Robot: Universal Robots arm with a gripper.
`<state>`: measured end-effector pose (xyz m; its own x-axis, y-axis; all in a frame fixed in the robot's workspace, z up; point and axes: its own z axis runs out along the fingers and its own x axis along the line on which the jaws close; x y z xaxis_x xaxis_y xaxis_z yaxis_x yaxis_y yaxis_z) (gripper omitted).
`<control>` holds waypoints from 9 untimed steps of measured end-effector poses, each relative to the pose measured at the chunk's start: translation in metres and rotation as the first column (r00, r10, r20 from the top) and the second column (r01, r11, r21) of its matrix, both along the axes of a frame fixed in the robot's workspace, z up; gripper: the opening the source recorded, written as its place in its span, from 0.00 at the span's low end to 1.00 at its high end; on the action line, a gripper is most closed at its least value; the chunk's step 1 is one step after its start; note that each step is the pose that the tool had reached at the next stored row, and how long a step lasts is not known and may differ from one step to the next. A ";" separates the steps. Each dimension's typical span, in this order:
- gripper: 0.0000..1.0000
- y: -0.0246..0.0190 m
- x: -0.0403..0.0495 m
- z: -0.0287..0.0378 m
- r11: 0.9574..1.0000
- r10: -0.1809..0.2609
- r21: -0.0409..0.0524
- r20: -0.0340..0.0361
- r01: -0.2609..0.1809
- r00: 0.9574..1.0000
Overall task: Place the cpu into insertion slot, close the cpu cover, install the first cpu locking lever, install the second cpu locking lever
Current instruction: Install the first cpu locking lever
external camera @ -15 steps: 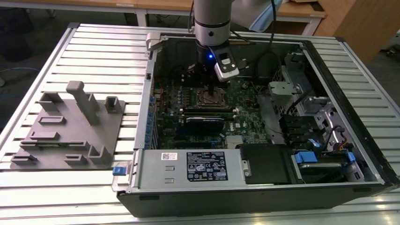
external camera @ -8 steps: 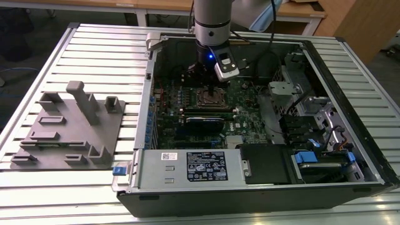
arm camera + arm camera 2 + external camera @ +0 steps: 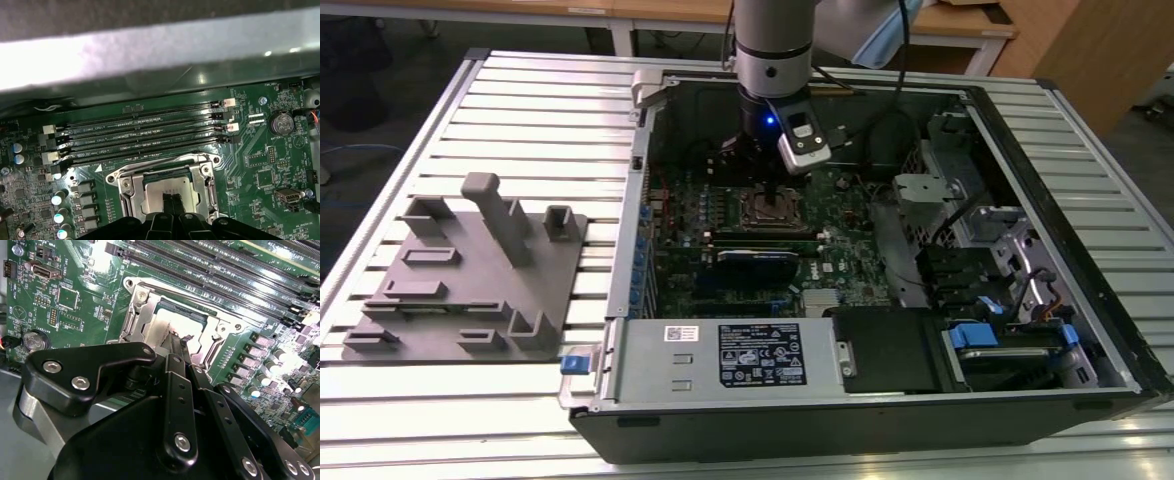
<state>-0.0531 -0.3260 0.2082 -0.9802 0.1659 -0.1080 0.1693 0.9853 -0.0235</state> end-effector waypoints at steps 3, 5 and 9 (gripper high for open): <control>0.10 0.0000 0.0000 0.0000 1.000 0.000 -0.001 0.000 0.000 1.000; 0.10 0.0000 0.0000 0.0000 1.000 0.000 -0.002 0.000 0.000 1.000; 0.10 0.0000 0.0000 0.0000 1.000 0.000 -0.024 0.000 0.000 1.000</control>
<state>-0.0531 -0.3260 0.2082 -0.9802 0.1633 -0.1120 0.1694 0.9844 -0.0473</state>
